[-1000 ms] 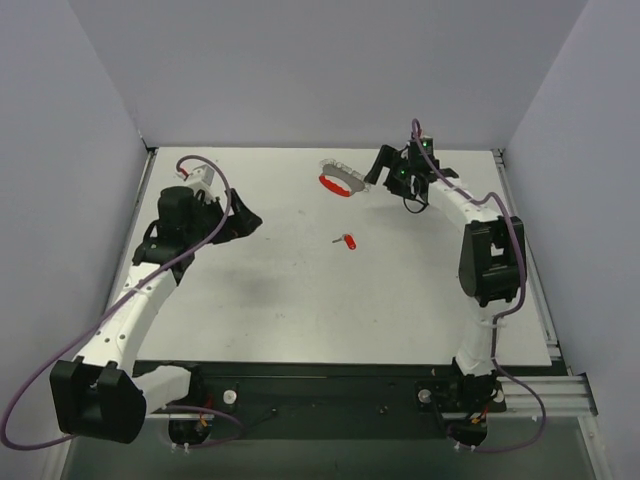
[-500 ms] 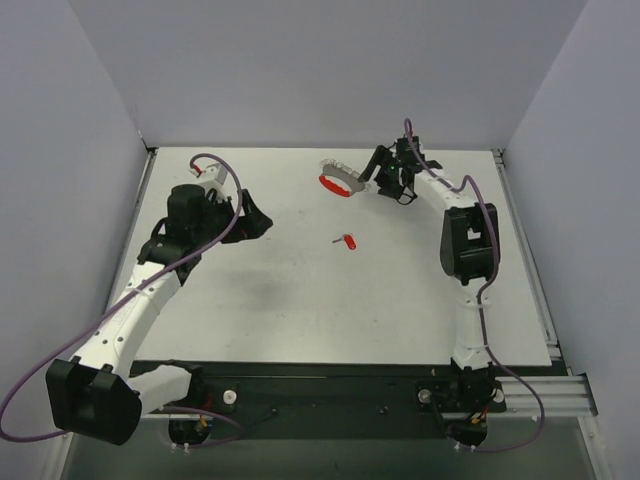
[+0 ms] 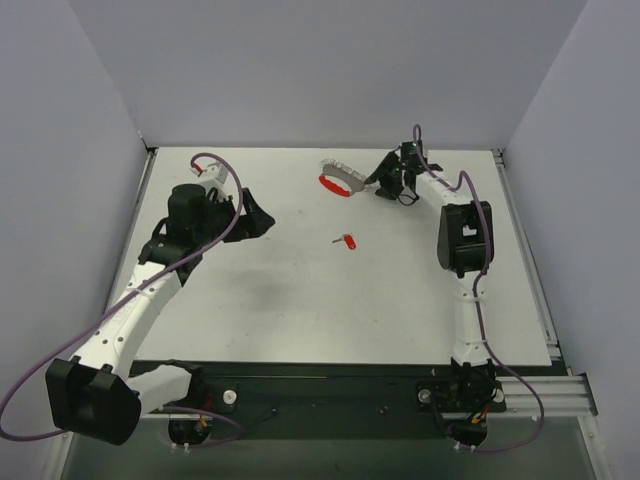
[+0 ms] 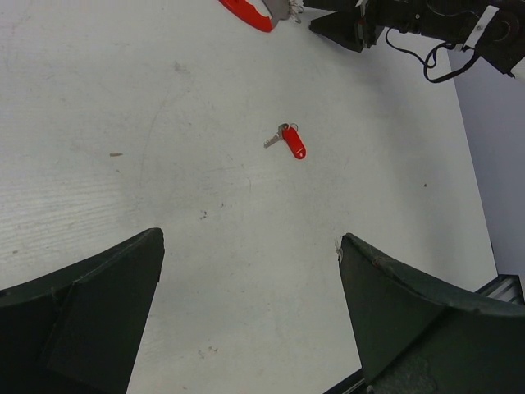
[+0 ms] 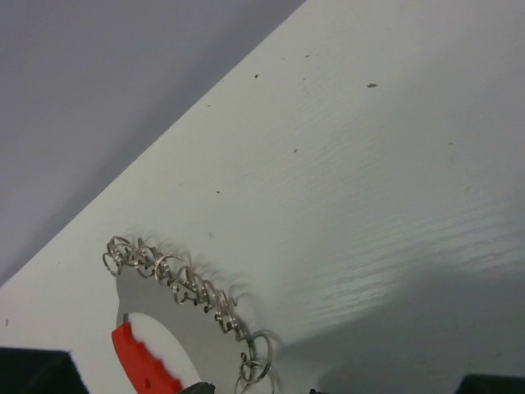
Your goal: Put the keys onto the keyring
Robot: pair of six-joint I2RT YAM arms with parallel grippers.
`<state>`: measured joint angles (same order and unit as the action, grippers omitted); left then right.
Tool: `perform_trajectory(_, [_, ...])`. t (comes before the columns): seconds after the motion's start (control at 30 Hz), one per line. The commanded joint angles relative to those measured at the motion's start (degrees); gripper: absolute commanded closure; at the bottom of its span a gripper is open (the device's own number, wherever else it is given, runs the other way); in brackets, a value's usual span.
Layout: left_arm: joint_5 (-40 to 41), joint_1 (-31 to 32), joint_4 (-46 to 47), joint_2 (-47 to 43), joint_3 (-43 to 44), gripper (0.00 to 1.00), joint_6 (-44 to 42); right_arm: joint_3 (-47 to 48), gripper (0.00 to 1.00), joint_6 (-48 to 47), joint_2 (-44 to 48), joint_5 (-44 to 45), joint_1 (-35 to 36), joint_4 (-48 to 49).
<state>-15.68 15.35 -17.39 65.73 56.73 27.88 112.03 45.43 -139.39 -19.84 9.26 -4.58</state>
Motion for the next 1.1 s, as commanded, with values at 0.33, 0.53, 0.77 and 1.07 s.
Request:
perform_trajectory(0.33, [-1.81,0.2,3.68,0.45,-0.04,0.02,1.21,5.83,0.62,10.2,-5.8,-4.51,-0.82,2.12])
perform_trajectory(0.53, [-1.98,0.2,3.59,0.36,-0.04,0.02,1.39,6.01,0.68,12.66,-7.65,-5.3,-1.08,2.73])
perform_trajectory(0.77, [-1.72,0.2,2.62,0.27,0.31,0.02,0.34,6.1,0.85,15.12,-9.05,-5.82,-1.43,3.52])
perform_trajectory(1.07, [-1.54,0.11,2.8,0.18,0.05,0.03,-0.11,1.62,1.0,13.02,-4.4,-7.32,-1.78,6.94])
